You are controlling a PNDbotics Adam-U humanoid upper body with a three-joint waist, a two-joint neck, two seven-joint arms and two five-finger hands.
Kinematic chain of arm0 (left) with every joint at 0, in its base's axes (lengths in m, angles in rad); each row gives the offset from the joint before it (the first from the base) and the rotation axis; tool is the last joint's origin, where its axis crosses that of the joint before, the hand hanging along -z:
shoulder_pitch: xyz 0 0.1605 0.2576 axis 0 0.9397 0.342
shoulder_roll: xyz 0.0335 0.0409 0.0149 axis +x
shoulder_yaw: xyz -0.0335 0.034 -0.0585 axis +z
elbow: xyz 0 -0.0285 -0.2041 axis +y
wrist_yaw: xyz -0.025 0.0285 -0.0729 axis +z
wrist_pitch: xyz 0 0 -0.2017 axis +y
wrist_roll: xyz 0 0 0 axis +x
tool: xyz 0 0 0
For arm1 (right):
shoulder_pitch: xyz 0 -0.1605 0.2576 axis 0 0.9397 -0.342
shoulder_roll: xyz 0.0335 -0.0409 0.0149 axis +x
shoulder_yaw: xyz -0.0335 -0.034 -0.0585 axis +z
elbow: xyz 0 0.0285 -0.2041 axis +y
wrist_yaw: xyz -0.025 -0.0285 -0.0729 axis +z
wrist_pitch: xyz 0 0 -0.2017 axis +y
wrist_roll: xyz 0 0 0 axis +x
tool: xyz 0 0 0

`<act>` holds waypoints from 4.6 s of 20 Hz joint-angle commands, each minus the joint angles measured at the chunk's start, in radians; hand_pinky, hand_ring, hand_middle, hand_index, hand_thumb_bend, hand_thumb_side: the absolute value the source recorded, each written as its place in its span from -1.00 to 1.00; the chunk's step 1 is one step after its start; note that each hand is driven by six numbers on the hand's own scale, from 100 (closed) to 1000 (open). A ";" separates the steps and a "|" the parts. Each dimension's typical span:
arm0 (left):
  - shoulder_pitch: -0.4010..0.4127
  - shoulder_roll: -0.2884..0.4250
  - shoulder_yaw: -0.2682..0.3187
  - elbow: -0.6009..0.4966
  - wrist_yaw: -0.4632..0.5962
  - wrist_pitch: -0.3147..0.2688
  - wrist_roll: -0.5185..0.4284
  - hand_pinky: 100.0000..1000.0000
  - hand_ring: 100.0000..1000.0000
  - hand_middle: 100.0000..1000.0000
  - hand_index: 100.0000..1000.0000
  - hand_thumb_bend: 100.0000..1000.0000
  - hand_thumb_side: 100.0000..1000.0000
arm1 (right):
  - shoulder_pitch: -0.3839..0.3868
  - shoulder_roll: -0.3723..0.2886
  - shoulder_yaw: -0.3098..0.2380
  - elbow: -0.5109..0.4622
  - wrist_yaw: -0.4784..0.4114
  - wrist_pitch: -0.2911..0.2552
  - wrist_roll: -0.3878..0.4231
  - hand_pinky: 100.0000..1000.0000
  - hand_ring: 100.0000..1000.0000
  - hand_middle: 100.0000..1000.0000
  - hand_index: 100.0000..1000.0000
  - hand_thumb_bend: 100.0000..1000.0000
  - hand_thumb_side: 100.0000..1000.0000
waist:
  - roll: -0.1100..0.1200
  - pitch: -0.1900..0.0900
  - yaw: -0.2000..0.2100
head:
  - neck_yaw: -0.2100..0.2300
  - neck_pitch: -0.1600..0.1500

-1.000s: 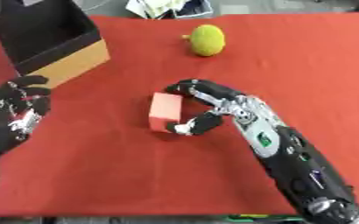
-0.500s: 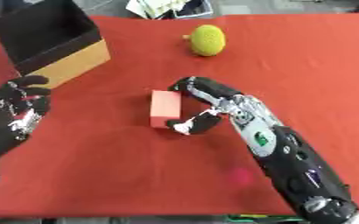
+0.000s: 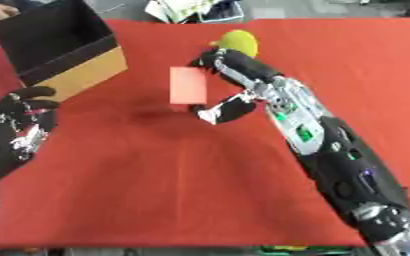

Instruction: Pick up objects on the table and place them in the box.

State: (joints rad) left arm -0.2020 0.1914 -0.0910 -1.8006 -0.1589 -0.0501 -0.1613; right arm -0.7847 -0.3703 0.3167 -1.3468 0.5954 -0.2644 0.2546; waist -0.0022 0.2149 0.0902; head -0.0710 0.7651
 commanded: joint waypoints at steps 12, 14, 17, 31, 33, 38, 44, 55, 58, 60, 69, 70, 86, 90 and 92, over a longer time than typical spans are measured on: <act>-0.034 -0.002 -0.044 -0.014 0.014 -0.009 -0.047 0.14 0.44 0.47 0.59 -0.44 -0.11 | -0.339 0.056 -0.091 0.252 0.134 -0.017 -0.069 0.40 0.44 0.26 0.08 -0.63 -0.85 | -0.013 0.012 0.123 | -0.053 0.005; -0.042 -0.004 -0.056 -0.014 0.016 -0.010 -0.057 0.14 0.44 0.47 0.59 -0.44 -0.11 | -0.382 0.086 -0.101 0.289 0.171 -0.029 -0.073 0.41 0.45 0.26 0.09 -0.64 -0.86 | -0.019 0.018 0.151 | -0.075 0.005; -0.050 -0.006 -0.069 -0.012 0.019 -0.012 -0.071 0.14 0.44 0.47 0.59 -0.44 -0.11 | -0.423 0.125 -0.121 0.343 0.217 -0.052 -0.086 0.41 0.45 0.27 0.10 -0.67 -0.87 | -0.027 0.025 0.186 | -0.103 0.005; -0.073 -0.015 -0.097 -0.009 0.030 -0.015 -0.103 0.14 0.44 0.47 0.59 -0.45 -0.10 | -0.454 0.234 -0.224 0.522 0.453 0.033 -0.218 0.40 0.49 0.45 0.85 -0.20 -0.29 | -0.036 0.036 0.280 | -0.191 0.005; -0.073 -0.015 -0.097 -0.009 0.031 -0.014 -0.102 0.14 0.44 0.47 0.59 -0.45 -0.10 | -0.452 0.235 -0.228 0.517 0.498 0.084 -0.296 0.39 0.49 0.47 0.89 -0.05 -0.26 | -0.036 0.035 0.282 | -0.193 0.003; -0.073 -0.015 -0.095 -0.009 0.031 -0.013 -0.100 0.15 0.44 0.47 0.59 -0.45 -0.10 | -0.448 0.236 -0.228 0.495 0.555 0.171 -0.471 0.36 0.46 0.44 0.86 -0.06 -0.33 | -0.035 0.034 0.274 | -0.189 0.003; -0.059 -0.009 -0.079 -0.008 0.027 -0.011 -0.085 0.15 0.44 0.47 0.59 -0.45 -0.10 | -0.440 0.179 -0.200 0.468 0.474 0.132 -0.423 0.40 0.51 0.49 0.88 -0.20 -0.29 | -0.029 0.023 0.221 | -0.159 0.005; -0.028 0.001 -0.050 -0.004 0.015 -0.009 -0.056 0.15 0.44 0.47 0.59 -0.44 -0.10 | -0.356 0.011 -0.223 0.450 0.329 0.113 -0.199 0.45 0.56 0.55 0.78 -0.36 -0.22 | -0.013 0.002 0.106 | -0.108 0.005; -0.023 0.002 -0.047 -0.004 0.013 -0.009 -0.052 0.15 0.44 0.47 0.59 -0.44 -0.10 | -0.327 -0.014 -0.242 0.485 0.327 0.133 -0.181 0.45 0.56 0.56 0.76 -0.40 -0.18 | -0.010 0.001 0.089 | -0.099 0.005; -0.021 0.002 -0.046 -0.004 0.012 -0.009 -0.051 0.15 0.44 0.47 0.59 -0.44 -0.10 | -0.313 -0.023 -0.254 0.512 0.328 0.145 -0.177 0.45 0.56 0.56 0.75 -0.41 -0.16 | -0.008 0.000 0.082 | -0.097 0.005; -0.019 0.001 -0.045 -0.005 0.012 -0.009 -0.050 0.15 0.44 0.47 0.59 -0.44 -0.09 | -0.269 -0.034 -0.293 0.619 0.345 0.187 -0.171 0.45 0.57 0.56 0.69 -0.43 -0.09 | 0.006 0.004 0.061 | -0.093 0.005; -0.018 0.001 -0.045 -0.005 0.012 -0.009 -0.050 0.15 0.44 0.47 0.59 -0.44 -0.09 | -0.266 -0.033 -0.296 0.630 0.349 0.190 -0.169 0.45 0.57 0.56 0.69 -0.43 -0.09 | 0.007 0.004 0.061 | -0.093 0.005; -0.018 0.000 -0.046 -0.005 0.013 -0.009 -0.051 0.16 0.44 0.47 0.59 -0.46 -0.08 | -0.260 -0.006 -0.292 0.641 0.384 0.152 -0.197 0.38 0.45 0.33 -0.25 -1.00 -1.00 | 0.011 0.004 0.060 | -0.098 0.005; -0.018 0.000 -0.049 -0.004 0.014 -0.009 -0.054 0.16 0.44 0.47 0.59 -0.47 -0.08 | -0.278 0.006 -0.281 0.589 0.354 0.137 -0.259 0.36 0.42 0.27 -0.32 -1.00 -1.00 | 0.009 0.002 0.063 | -0.100 0.005; -0.017 0.000 -0.050 -0.004 0.014 -0.009 -0.055 0.16 0.44 0.47 0.59 -0.47 -0.08 | -0.294 0.015 -0.268 0.558 0.332 0.125 -0.263 0.36 0.42 0.28 -0.30 -1.00 -1.00 | 0.007 0.001 0.068 | -0.101 0.005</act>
State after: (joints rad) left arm -0.2121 0.1750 -0.1453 -1.7936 -0.1419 -0.0569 -0.2150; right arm -1.0461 -0.3469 0.0441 -0.7468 0.9428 -0.1327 0.0039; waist 0.0039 0.2356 0.1579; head -0.1697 0.7652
